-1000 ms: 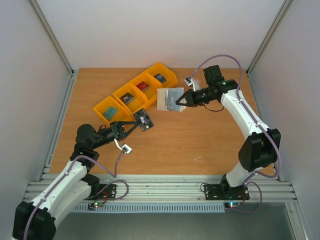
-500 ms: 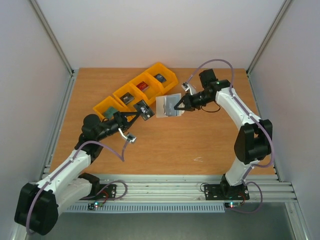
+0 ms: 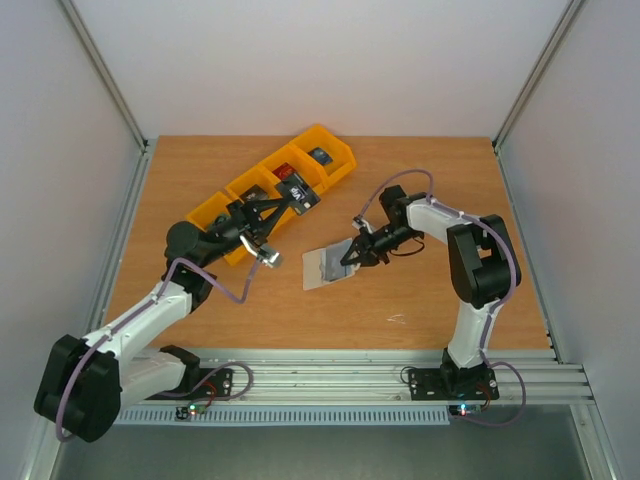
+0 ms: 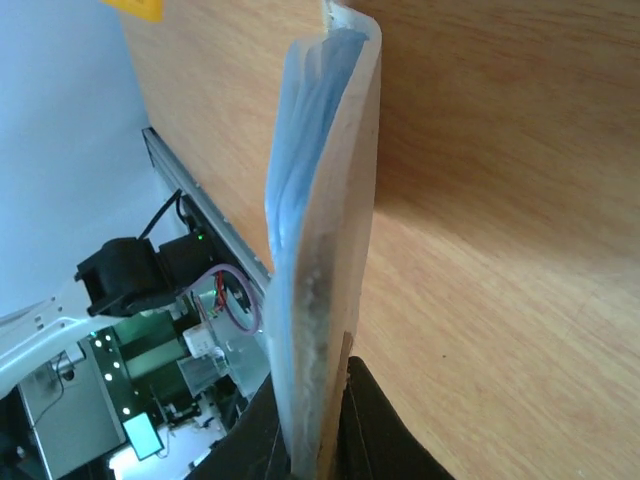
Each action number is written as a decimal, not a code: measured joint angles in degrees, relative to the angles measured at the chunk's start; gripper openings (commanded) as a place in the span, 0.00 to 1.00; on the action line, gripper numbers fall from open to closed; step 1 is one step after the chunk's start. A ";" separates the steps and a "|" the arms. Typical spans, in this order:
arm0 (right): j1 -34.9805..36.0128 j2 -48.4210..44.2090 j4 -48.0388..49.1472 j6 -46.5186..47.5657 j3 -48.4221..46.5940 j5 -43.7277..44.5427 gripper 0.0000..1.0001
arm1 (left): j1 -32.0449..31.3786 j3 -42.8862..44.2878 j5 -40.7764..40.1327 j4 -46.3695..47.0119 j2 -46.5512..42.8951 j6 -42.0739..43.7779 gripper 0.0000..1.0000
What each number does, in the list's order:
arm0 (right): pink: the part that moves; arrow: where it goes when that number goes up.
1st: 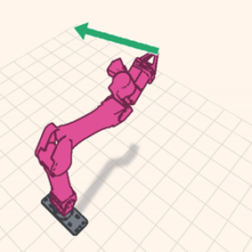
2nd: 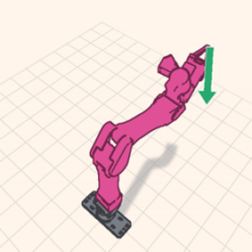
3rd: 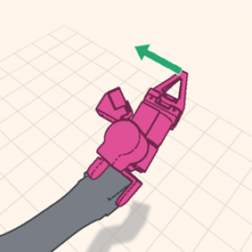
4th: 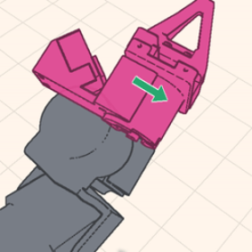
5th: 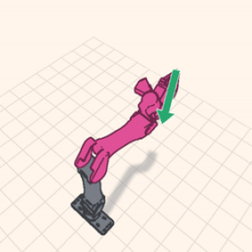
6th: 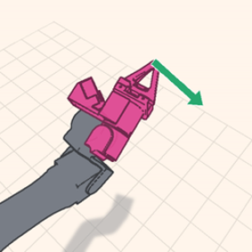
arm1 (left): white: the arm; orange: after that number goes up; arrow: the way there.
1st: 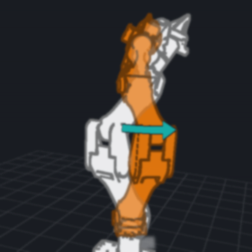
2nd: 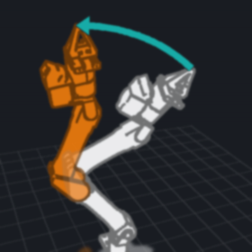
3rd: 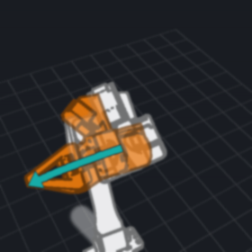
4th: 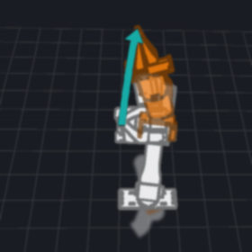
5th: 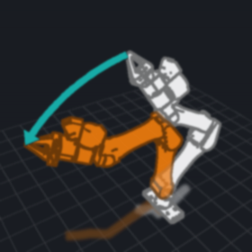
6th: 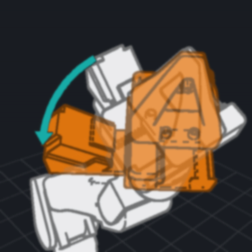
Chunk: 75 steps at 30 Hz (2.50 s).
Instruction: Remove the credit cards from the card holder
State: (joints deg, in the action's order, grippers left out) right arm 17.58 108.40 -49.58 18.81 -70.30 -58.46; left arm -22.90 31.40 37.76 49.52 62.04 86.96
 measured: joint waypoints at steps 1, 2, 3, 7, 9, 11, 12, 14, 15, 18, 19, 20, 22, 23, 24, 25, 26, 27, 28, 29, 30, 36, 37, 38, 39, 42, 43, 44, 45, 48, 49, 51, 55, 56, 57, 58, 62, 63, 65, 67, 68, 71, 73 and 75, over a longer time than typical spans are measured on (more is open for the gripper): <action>0.00 0.61 0.09 -0.13 0.00 0.07 0.29 | -0.11 0.00 0.09 0.66 0.22 -0.46 0.00; -0.02 1.16 0.02 -0.33 0.00 0.33 0.42 | -0.26 0.00 0.28 1.11 0.46 -1.05 0.00; -0.13 1.44 -0.24 -0.70 0.00 0.81 0.51 | -0.35 0.00 0.46 1.51 0.66 -1.42 0.00; -1.29 1.18 -1.01 -2.73 0.28 4.37 0.98 | -0.39 0.00 1.95 2.62 0.83 -2.27 0.00; -2.86 -0.44 -0.87 -4.02 1.42 6.78 0.98 | -0.39 -0.04 3.23 3.65 0.83 -2.36 0.00; -4.52 -3.61 -1.84 -4.74 1.92 9.88 0.98 | -0.39 -0.15 4.24 4.59 0.83 -2.45 0.00; -5.20 -5.95 -2.78 -4.76 1.46 12.17 0.99 | -0.42 -0.33 4.94 5.14 0.81 -2.60 0.00; -6.16 -10.93 -5.03 -4.07 -1.40 16.00 0.98 | -0.50 -0.68 6.29 5.88 0.81 -3.32 0.00; -6.27 -12.98 -5.77 -3.45 -3.37 16.79 0.98 | -0.66 -0.92 6.91 6.23 0.76 -4.20 0.00; -6.27 -18.84 -5.88 -1.81 -11.23 13.05 0.93 | -1.77 -1.77 7.72 7.50 0.26 -9.55 0.00; -6.21 -20.28 -4.98 -1.88 -13.44 10.19 0.91 | -2.12 -2.10 8.13 7.91 0.09 -11.19 0.00; -6.12 -21.24 -4.02 -2.25 -15.19 7.43 0.88 | -2.34 -2.45 8.90 8.28 0.02 -12.22 0.00; -5.44 -22.40 -1.38 -4.17 -18.25 2.23 0.84 | -2.60 -3.15 10.80 9.25 0.28 -13.03 0.00; -4.94 -22.56 -0.35 -5.18 -18.93 0.76 0.81 | -2.67 -3.43 11.82 9.99 0.76 -13.09 0.00; -4.20 -22.64 1.20 -6.58 -19.32 -0.76 0.79 | -2.80 -3.52 12.63 11.10 1.66 -13.16 0.00; -3.08 -22.67 3.06 -8.87 -19.30 -2.21 0.77 | -2.89 -3.52 13.09 11.89 2.67 -13.14 0.00; -2.27 -22.64 4.13 -10.01 -19.15 -2.97 0.75 | -2.93 -3.52 13.40 12.15 3.41 -13.05 0.00; -1.14 -22.62 5.33 -11.61 -18.80 -3.37 0.72 | -2.93 -3.52 13.70 12.31 4.20 -12.90 0.00; 0.15 -22.51 6.05 -13.03 -18.67 -3.65 0.67 | -2.91 -3.52 13.92 12.31 4.72 -12.74 0.00; 1.29 -22.34 6.73 -14.12 -18.64 -3.80 0.62 | -2.93 -3.52 14.23 12.28 5.05 -12.50 0.00; 2.75 -22.12 7.48 -15.30 -18.64 -3.89 0.54 | -2.93 -3.52 14.58 12.31 5.14 -12.13 0.00; 7.02 -21.27 8.74 -19.63 -18.64 -3.26 0.44 | -2.97 -3.52 15.82 12.46 5.01 -11.28 0.00; 7.02 -21.24 8.79 -20.11 -18.64 -2.93 0.44 | -3.02 -3.52 15.89 12.46 4.94 -11.08 0.00; 7.02 -21.22 8.79 -20.48 -18.64 -2.67 0.44 | -3.04 -3.52 15.98 12.46 4.87 -10.88 0.00; 7.02 -21.14 8.83 -20.90 -18.64 -2.36 0.44 | -3.08 -3.52 16.06 12.46 4.74 -10.64 0.00; 7.54 -20.59 8.85 -21.66 -18.64 -1.70 0.43 | -3.19 -3.52 16.17 12.46 4.46 -10.08 0.00; 7.85 -20.28 8.81 -21.79 -18.64 -1.57 0.42 | -3.19 -3.52 16.24 12.44 4.37 -9.92 0.00; 8.20 -19.93 8.68 -21.86 -18.67 -1.49 0.40 | -3.21 -3.52 16.26 12.46 4.28 -9.70 0.00; 8.50 -19.63 8.50 -21.86 -18.67 -1.46 0.37 | -3.23 -3.52 16.26 12.44 4.20 -9.49 0.00; 9.51 -18.38 7.48 -21.99 -18.69 -1.60 0.17 | -3.23 -3.52 16.20 12.39 3.98 -8.68 0.00; 9.53 -18.21 7.34 -21.88 -18.69 -1.60 0.10 | -3.23 -3.52 16.15 12.37 3.89 -8.57 0.00; 9.75 -17.88 6.91 -22.14 -18.69 -2.01 0.01 | -3.23 -3.56 15.96 11.98 3.76 -8.41 0.00; 9.66 -17.81 7.19 -23.61 -19.10 -3.26 0.01 | -3.30 -4.04 15.85 10.38 3.52 -7.85 0.07; 9.66 -17.81 7.23 -23.91 -19.26 -3.23 0.01 | -3.34 -4.13 15.74 9.88 3.41 -7.61 0.21; 9.53 -17.81 7.23 -24.41 -19.34 -3.13 0.01 | -3.41 -4.15 15.39 9.31 3.21 -7.34 0.33; 9.20 -17.86 7.30 -24.92 -19.39 -2.91 0.01 | -3.45 -4.15 14.84 8.79 2.97 -6.86 0.41; 6.99 -18.58 9.40 -29.16 -18.47 -0.92 0.01 | -3.43 -4.15 11.30 4.37 0.92 -5.86 0.61; 5.99 -19.02 10.25 -30.69 -18.03 0.26 0.01 | -3.45 -4.15 10.34 2.67 0.13 -5.70 0.62; 4.44 -20.00 11.32 -33.27 -17.88 4.07 0.01 | -3.45 -4.15 8.50 -1.49 -1.79 -5.64 0.61; 3.52 -21.53 13.66 -36.33 -17.22 8.96 0.01 | -3.56 -4.04 6.99 -5.79 -3.52 -5.70 0.61; 3.45 -22.45 14.99 -37.94 -16.59 11.06 0.01 | -3.89 -3.69 6.01 -8.98 -4.42 -5.70 0.62; 4.07 -25.66 20.50 -44.17 -13.75 17.86 0.01 | -6.23 -1.25 2.56 -15.04 -4.26 -5.53 0.62; 5.03 -26.05 23.06 -47.17 -13.73 21.62 0.01 | -8.63 2.25 -1.33 -17.31 -1.73 -5.38 0.63; 6.03 -25.88 24.37 -48.50 -13.97 24.15 0.01 | -10.38 6.34 -5.35 -17.70 1.92 -5.16 0.62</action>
State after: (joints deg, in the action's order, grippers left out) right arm 23.62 82.52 -25.21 -29.69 -84.27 -34.30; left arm -33.28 37.74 32.40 31.81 63.96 81.80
